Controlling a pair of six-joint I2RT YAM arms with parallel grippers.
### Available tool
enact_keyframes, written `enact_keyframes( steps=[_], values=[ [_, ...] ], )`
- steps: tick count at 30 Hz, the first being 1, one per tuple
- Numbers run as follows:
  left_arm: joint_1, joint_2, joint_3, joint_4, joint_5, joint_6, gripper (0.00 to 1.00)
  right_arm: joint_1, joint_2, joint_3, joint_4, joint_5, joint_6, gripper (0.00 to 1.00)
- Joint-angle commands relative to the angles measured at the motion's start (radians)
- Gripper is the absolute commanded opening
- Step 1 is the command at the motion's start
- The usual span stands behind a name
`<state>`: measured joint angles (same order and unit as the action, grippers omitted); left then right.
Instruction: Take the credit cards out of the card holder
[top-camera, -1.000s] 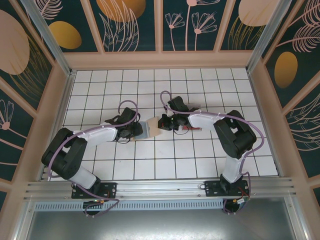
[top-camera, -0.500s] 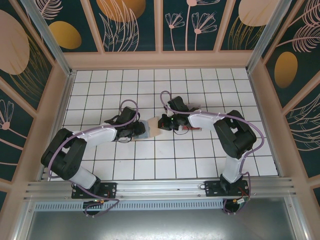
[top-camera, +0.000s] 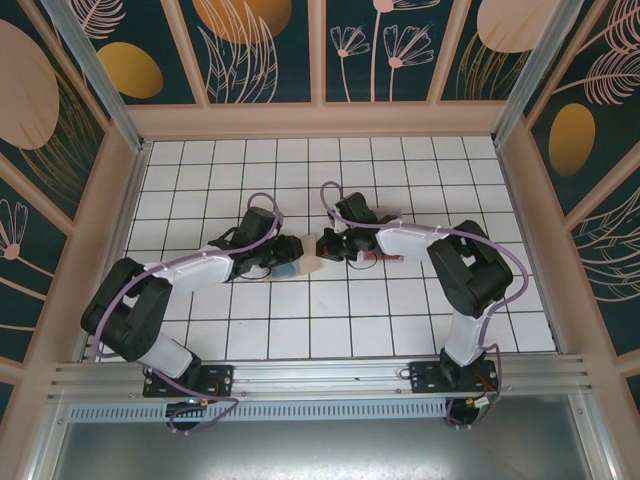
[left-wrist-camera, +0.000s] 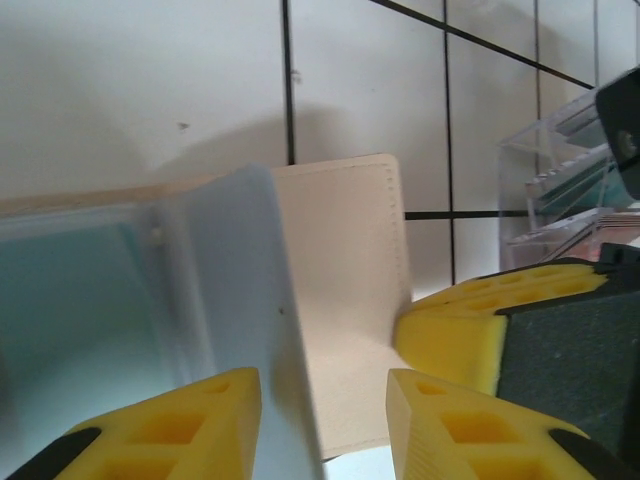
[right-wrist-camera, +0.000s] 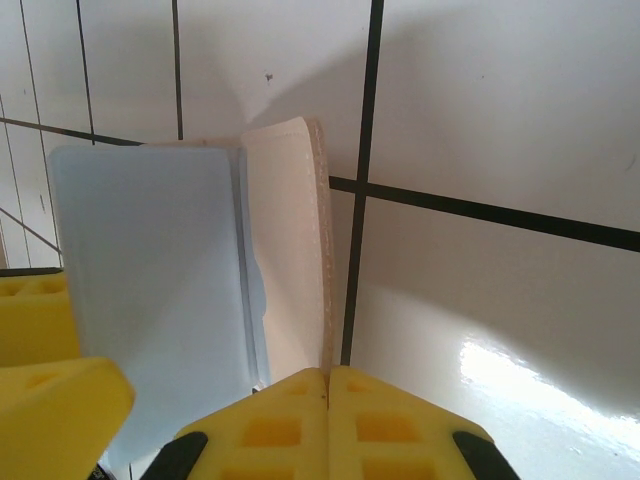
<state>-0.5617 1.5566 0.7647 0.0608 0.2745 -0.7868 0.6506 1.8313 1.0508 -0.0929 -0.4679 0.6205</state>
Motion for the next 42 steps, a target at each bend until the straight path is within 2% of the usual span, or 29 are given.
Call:
enact_keyframes(
  steps=[1, 5, 12, 15, 17, 20, 42],
  values=[
    [-0.001, 0.021, 0.031, 0.086, 0.094, -0.002, 0.38, 0.006, 0.003, 0.003, 0.006, 0.011, 0.012, 0.0],
    [-0.006, 0.014, 0.041, 0.08, 0.12, 0.013, 0.37, 0.006, 0.007, 0.003, 0.006, 0.011, 0.013, 0.0],
    [0.019, -0.076, 0.019, -0.138, -0.153, 0.008, 0.3, 0.006, 0.012, 0.006, 0.003, 0.011, 0.015, 0.0],
    [0.04, -0.079, -0.01, -0.202, -0.221, -0.002, 0.31, 0.007, 0.015, 0.01, 0.001, 0.011, 0.013, 0.0],
    [0.048, -0.075, -0.022, -0.22, -0.239, -0.003, 0.36, 0.007, 0.015, 0.011, 0.001, 0.011, 0.012, 0.0],
    [0.048, -0.074, -0.034, -0.231, -0.274, -0.012, 0.36, 0.007, 0.017, 0.012, -0.001, 0.012, 0.012, 0.0],
    [0.048, 0.012, -0.032, -0.199, -0.21, 0.011, 0.34, 0.007, 0.031, 0.032, -0.013, 0.01, 0.004, 0.0]
  ],
)
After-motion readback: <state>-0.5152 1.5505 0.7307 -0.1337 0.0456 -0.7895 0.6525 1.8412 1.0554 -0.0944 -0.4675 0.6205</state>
